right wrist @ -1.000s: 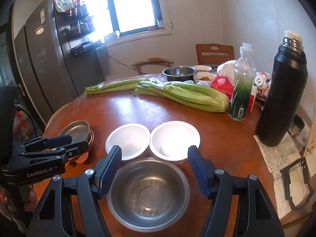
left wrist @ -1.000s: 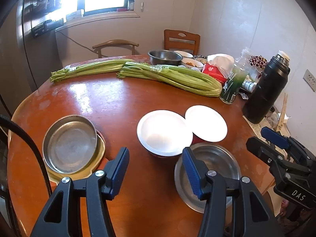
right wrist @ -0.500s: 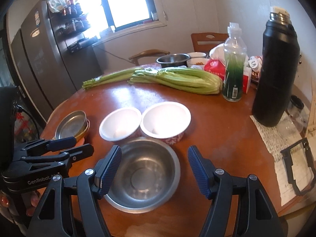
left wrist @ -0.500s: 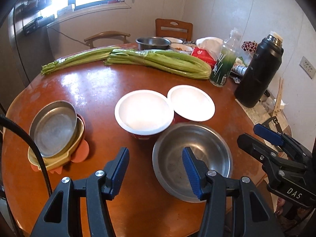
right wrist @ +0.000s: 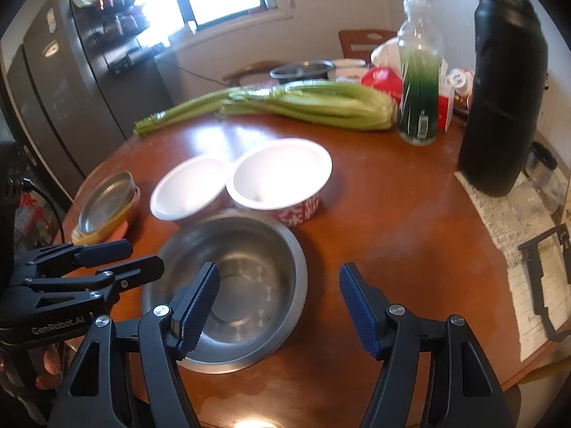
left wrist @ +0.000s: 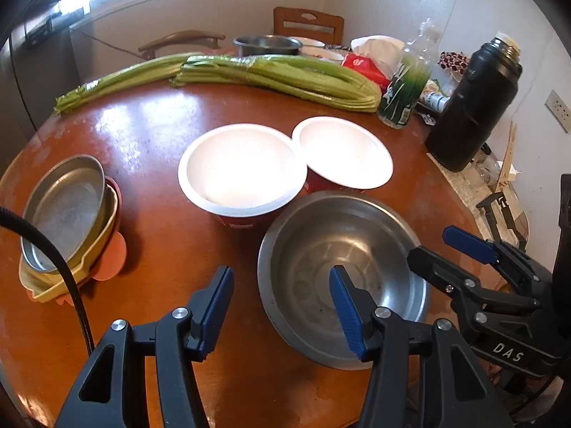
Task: Organize plates and bowls
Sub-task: 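Move the left gripper to the deep steel bowl rim, then close the left gripper on the steel bowl rim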
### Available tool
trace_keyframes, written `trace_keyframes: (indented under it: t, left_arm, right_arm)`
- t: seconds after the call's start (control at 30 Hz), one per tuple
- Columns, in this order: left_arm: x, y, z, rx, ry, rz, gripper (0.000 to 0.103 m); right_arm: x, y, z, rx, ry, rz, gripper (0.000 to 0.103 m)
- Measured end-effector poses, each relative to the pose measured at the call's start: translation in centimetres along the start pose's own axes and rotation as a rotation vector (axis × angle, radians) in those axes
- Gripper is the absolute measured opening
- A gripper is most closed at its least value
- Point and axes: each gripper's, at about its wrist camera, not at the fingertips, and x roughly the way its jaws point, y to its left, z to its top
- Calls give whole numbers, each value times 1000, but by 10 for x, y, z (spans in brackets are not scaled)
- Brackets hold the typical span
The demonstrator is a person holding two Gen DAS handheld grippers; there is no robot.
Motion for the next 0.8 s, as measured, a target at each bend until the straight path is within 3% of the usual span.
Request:
trace_keyframes:
  t: [0.63, 0.8]
  left_arm:
    - [38, 3, 2, 16, 68, -50, 55]
    - [39, 0, 1, 35, 64, -61, 55]
  right_arm:
    - [36, -11, -3, -3, 71, -56, 71]
    - [38, -2, -3, -35, 76, -31, 59]
